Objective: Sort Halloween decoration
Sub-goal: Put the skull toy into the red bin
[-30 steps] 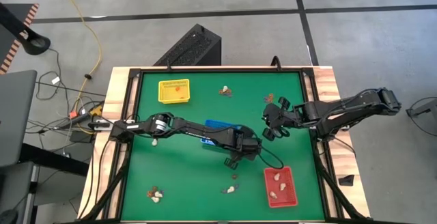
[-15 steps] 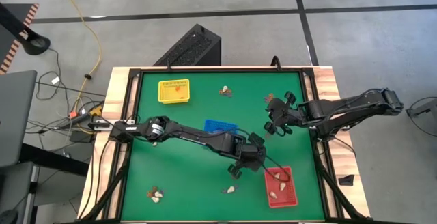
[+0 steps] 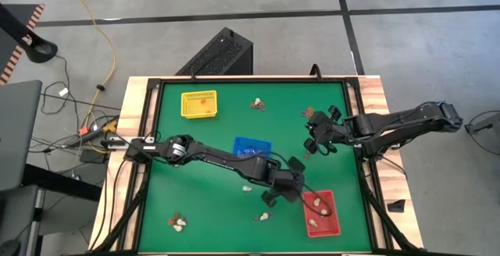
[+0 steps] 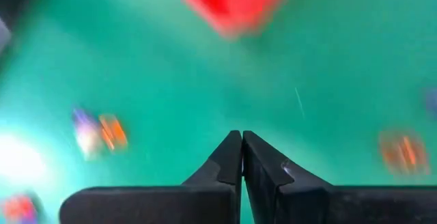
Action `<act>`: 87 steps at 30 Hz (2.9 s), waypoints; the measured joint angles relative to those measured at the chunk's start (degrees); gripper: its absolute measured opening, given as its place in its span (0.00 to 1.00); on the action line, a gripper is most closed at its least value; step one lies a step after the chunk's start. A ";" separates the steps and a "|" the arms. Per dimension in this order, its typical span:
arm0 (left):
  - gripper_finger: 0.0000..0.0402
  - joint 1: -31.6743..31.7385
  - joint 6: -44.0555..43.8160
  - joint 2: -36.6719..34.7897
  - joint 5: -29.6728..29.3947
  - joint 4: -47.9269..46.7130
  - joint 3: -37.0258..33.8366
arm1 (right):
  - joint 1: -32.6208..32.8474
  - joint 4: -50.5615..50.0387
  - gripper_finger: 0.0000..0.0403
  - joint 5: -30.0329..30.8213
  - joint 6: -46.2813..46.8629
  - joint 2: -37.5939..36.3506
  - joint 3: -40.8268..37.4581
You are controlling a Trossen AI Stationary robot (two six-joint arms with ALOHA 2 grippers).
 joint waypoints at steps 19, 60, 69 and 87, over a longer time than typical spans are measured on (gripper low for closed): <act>0.19 -4.66 -29.31 -6.59 6.81 -32.32 -7.41 | 2.36 0.79 0.21 -0.01 0.39 0.87 0.00; 0.42 -4.33 -39.68 -23.79 3.31 26.65 -56.04 | 21.62 2.32 0.21 1.83 15.65 0.87 -5.16; 0.38 -4.33 -39.90 -24.03 3.43 25.67 -56.02 | 21.62 2.44 0.21 1.81 15.64 0.87 -5.16; 0.20 -4.35 -33.84 -23.97 4.10 37.63 -51.10 | 21.62 2.65 0.21 1.79 15.67 0.87 -5.16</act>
